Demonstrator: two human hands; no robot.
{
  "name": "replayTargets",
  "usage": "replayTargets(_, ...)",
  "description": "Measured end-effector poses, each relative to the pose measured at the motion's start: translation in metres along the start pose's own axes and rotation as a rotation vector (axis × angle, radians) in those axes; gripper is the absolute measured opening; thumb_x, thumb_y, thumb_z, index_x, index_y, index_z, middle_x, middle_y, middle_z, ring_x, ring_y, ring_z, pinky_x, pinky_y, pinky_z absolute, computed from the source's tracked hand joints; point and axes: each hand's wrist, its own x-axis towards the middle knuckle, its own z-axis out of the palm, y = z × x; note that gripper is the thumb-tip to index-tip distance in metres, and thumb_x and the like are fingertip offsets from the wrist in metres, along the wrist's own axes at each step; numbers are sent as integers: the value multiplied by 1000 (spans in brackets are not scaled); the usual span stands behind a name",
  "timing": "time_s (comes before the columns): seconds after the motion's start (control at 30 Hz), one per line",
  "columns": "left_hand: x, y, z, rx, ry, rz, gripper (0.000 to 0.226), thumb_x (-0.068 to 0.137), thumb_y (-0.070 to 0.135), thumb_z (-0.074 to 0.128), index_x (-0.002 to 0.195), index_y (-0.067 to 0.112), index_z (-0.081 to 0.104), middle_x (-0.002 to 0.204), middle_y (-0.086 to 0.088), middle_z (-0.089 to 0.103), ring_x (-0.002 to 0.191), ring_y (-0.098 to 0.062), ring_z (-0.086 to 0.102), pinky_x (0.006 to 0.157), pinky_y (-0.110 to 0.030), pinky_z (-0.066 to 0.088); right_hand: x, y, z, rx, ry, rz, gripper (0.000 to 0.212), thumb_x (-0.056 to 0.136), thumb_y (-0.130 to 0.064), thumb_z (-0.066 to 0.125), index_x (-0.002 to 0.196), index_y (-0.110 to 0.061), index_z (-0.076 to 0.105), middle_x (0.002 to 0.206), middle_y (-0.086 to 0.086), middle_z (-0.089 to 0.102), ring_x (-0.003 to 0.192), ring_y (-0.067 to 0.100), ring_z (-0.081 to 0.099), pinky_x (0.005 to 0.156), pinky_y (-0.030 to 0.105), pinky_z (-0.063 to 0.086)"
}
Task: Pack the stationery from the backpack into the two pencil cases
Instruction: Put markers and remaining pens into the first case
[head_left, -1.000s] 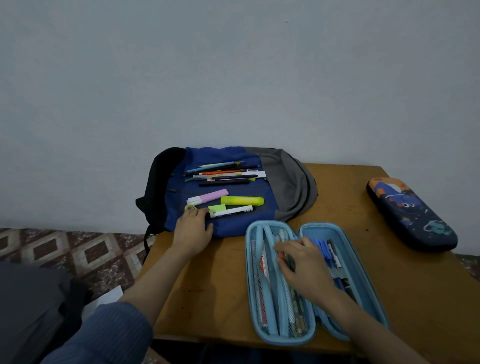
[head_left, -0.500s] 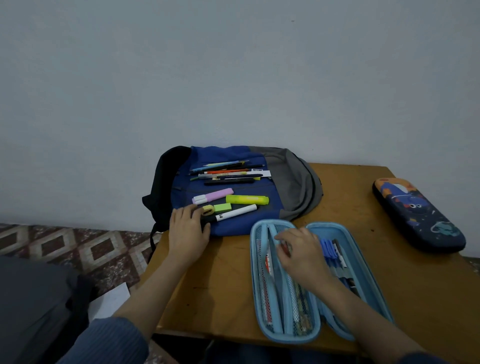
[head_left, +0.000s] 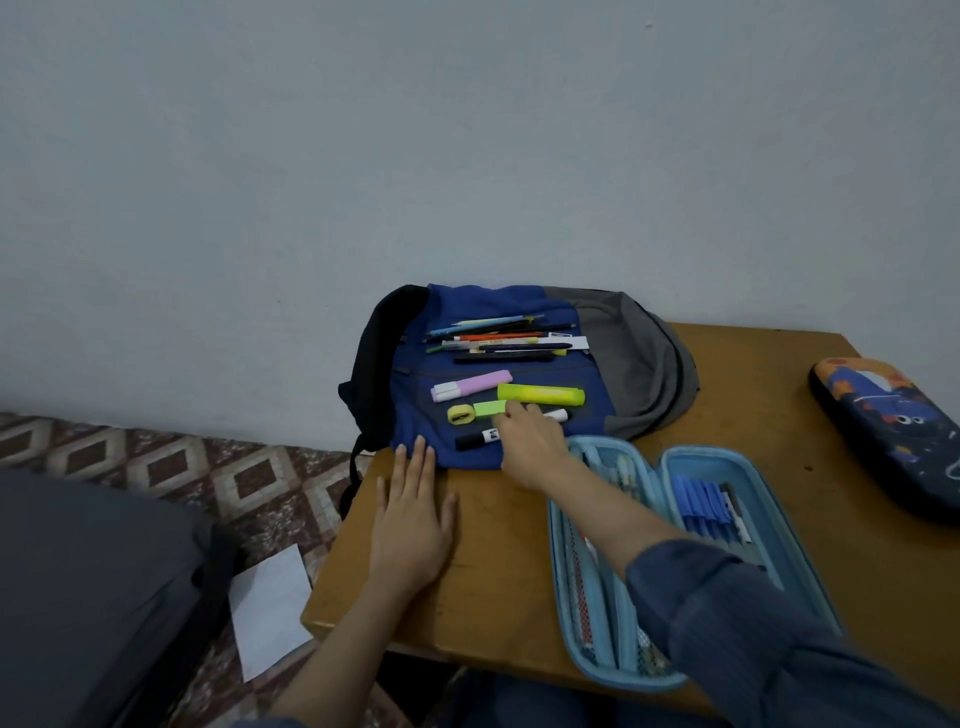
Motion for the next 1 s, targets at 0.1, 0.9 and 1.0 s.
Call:
replayTargets(0.1,-1,0,0,-10,1,0,81,77,59,-8,149,20,-7,149,12,-22,134,-3,-25,113,-31,-11,1,2,0,31,44,2,29,89,-7,53,118,-6,51,126,13,44,111,32,49,79,38,42)
replayTargets(0.9,-55,126,-21,-95,-270,156,28,82,47,59,88,19,58,88,4,65,81,-15,62,79,-30,51,-112,76,-21,942,652,257,72,78,-9,73,138,-16,34,64,16,58,55,17,51,55,21,41)
replayTargets(1.0,-57,128,-23,-55,-272,153,25,81,45,59,82,20,55,85,3,62,79,-16,60,77,-30,50,-117,77,-19,935,645,257,71,80,-7,71,138,-19,32,64,15,58,54,17,52,54,24,42)
